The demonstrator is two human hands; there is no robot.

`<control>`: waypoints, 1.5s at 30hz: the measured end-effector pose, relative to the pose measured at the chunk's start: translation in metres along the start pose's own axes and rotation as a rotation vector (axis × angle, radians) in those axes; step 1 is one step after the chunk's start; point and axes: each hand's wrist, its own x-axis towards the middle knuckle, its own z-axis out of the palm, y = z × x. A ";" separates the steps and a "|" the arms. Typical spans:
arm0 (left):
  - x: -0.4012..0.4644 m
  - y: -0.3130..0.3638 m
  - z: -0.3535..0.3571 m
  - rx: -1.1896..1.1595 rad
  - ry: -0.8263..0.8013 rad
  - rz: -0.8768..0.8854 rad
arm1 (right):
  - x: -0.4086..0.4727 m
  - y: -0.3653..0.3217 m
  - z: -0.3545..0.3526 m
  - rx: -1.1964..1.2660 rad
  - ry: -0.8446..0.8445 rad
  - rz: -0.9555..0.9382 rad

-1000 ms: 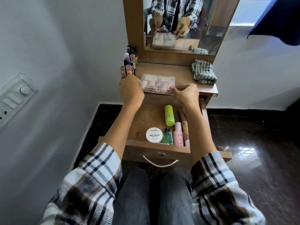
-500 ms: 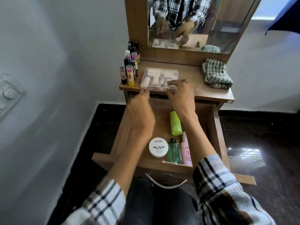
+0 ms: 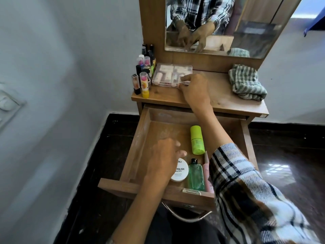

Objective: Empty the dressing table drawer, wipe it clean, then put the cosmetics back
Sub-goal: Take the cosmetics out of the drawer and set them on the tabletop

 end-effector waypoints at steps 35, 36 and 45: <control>-0.019 0.001 0.005 0.247 -0.165 0.069 | -0.190 0.057 -0.085 -0.430 -0.263 0.550; -0.020 0.001 0.004 0.263 -0.162 0.078 | -0.192 0.056 -0.085 -0.464 -0.268 0.551; -0.015 -0.004 0.006 0.304 -0.196 0.099 | -0.199 0.053 -0.084 -0.450 -0.249 0.583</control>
